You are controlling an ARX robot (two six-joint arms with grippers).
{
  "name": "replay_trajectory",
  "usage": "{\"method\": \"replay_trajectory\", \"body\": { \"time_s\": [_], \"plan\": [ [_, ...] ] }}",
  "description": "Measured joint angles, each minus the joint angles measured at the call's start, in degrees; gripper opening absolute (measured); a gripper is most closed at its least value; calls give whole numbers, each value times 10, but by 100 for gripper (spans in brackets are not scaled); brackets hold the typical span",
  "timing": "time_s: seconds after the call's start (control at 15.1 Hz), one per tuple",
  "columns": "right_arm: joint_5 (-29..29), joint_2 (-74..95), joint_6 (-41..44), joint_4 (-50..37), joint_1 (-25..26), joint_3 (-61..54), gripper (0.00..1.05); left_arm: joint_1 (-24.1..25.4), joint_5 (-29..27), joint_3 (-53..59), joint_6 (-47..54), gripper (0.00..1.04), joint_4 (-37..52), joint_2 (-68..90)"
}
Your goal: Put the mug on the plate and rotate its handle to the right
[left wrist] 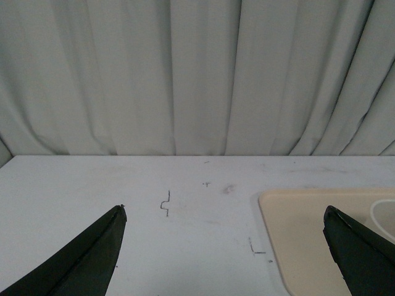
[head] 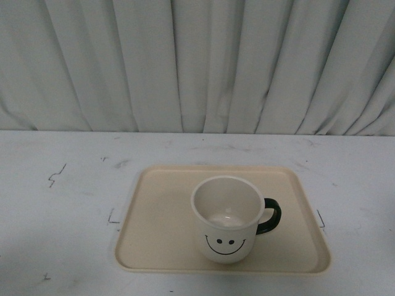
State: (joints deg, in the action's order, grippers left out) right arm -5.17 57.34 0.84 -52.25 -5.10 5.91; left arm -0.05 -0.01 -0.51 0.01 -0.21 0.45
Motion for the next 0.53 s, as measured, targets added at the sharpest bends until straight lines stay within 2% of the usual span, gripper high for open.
{"method": "replay_trajectory", "body": {
  "time_s": [0.07,0.2,0.26,0.53],
  "plan": [
    [3,1,0,-21,3,-11,2,0,0,0,0,98,0,0],
    [46,-29,0,27,42,-35,2,0,0,0,0,98,0,0],
    [45,-48,0,41,53,-40,2,0,0,0,0,98,0,0],
    [51,-162,-1,129,51,-51,2,0,0,0,0,98,0,0]
  ]
}}
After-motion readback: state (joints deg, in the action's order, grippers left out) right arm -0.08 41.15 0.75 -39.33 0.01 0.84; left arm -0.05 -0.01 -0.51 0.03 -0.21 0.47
